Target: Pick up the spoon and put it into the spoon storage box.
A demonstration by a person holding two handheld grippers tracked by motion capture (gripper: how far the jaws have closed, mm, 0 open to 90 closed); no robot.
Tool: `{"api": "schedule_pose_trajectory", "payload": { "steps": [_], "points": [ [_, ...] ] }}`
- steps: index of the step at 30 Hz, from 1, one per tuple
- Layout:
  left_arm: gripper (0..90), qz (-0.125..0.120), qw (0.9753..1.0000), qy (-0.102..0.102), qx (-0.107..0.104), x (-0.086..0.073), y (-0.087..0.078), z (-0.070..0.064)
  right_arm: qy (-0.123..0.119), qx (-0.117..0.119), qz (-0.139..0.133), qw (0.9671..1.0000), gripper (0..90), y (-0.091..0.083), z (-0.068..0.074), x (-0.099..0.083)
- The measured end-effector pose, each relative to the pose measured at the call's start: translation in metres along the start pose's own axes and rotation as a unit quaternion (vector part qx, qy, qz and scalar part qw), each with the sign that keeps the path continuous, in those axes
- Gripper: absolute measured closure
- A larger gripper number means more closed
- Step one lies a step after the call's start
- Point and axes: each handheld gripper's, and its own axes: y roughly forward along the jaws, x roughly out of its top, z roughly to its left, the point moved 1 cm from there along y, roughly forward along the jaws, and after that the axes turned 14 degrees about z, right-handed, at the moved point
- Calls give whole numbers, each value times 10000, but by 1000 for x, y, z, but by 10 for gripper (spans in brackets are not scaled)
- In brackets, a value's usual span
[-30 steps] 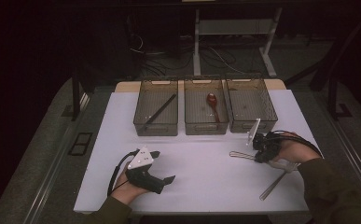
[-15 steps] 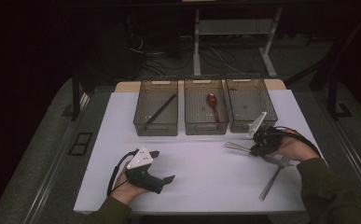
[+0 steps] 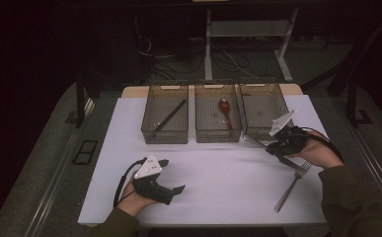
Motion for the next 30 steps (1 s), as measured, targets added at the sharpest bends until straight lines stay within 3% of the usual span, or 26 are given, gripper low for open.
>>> {"api": "schedule_pose_trajectory", "payload": {
  "steps": [8, 12, 18, 22, 30],
  "points": [
    [0, 2, 10000, 0, 4, 0, 0, 0, 453, -59, -700, 9965, 804, -18, -10, -9],
    [0, 2, 10000, 0, 6, 0, 0, 0, 777, -1, -1073, 9912, 804, -25, -12, -13],
    [0, -1, 10000, 0, 2, 0, 0, 0, 1030, -59, -1493, 9834, 804, -35, -15, -17],
    [0, -4, 10000, -7, 3, 0, 0, 0, 1216, -77, -1858, 9750, 804, -46, -19, -19],
    [0, -22, 10000, -37, -7, 0, 0, 0, 1810, -344, -2385, 9535, 804, -76, -37, -11]
  ]
}}
